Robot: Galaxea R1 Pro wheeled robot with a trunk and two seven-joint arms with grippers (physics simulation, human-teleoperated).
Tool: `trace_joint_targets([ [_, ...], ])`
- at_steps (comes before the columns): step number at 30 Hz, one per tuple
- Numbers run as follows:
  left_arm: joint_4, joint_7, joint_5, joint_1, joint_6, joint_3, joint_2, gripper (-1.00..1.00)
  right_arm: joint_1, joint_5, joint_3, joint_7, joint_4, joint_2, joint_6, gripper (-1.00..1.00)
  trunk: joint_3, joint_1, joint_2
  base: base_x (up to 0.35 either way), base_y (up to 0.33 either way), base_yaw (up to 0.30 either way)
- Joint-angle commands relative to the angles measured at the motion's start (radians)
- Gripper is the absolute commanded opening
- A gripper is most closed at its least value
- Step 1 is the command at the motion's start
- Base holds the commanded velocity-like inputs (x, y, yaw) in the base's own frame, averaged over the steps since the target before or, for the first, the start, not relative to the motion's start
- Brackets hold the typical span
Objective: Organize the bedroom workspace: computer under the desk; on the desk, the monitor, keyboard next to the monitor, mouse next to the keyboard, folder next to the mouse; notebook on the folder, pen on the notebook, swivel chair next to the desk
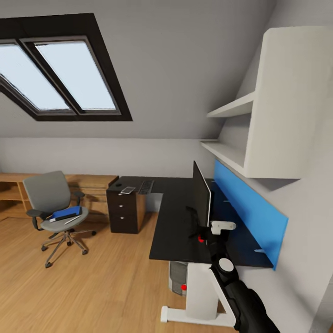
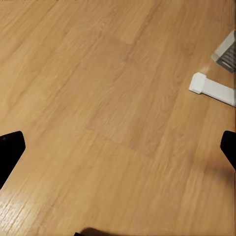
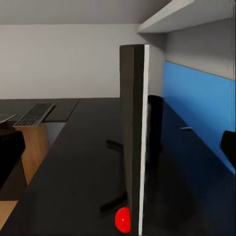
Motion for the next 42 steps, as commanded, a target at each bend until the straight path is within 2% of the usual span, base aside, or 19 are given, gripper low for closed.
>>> trace_joint_targets([
  [1, 0.000, 0.009, 0.003, 0.000, -0.004, -0.008, 0.001, 1.00, 0.000, -0.004, 0.002, -0.006, 0.000, 0.000, 0.004, 1.00, 0.001, 0.000, 0.000, 0.000, 0.000, -0.172],
  [21, 0.000, 0.009, 0.003, 0.000, -0.004, -0.008, 0.001, 1.00, 0.000, -0.004, 0.002, -0.007, 0.001, 0.000, 0.002, 1.00, 0.005, 0.000, 0.000, 0.142, -0.077, -0.036],
  [27, 0.000, 0.008, 0.003, 0.000, -0.004, -0.008, 0.001, 1.00, 0.000, -0.004, 0.002, -0.006, 0.002, -0.014, 0.000, 1.00, 0.005, 0.000, 0.000, 0.162, -0.119, 0.000],
  [42, 0.000, 0.008, 0.003, -0.001, -0.004, -0.008, 0.001, 1.00, 0.000, -0.005, 0.002, -0.004, 0.018, -0.019, -0.001, 1.00, 0.005, 0.000, 0.000, 0.021, -0.011, 0.000],
])
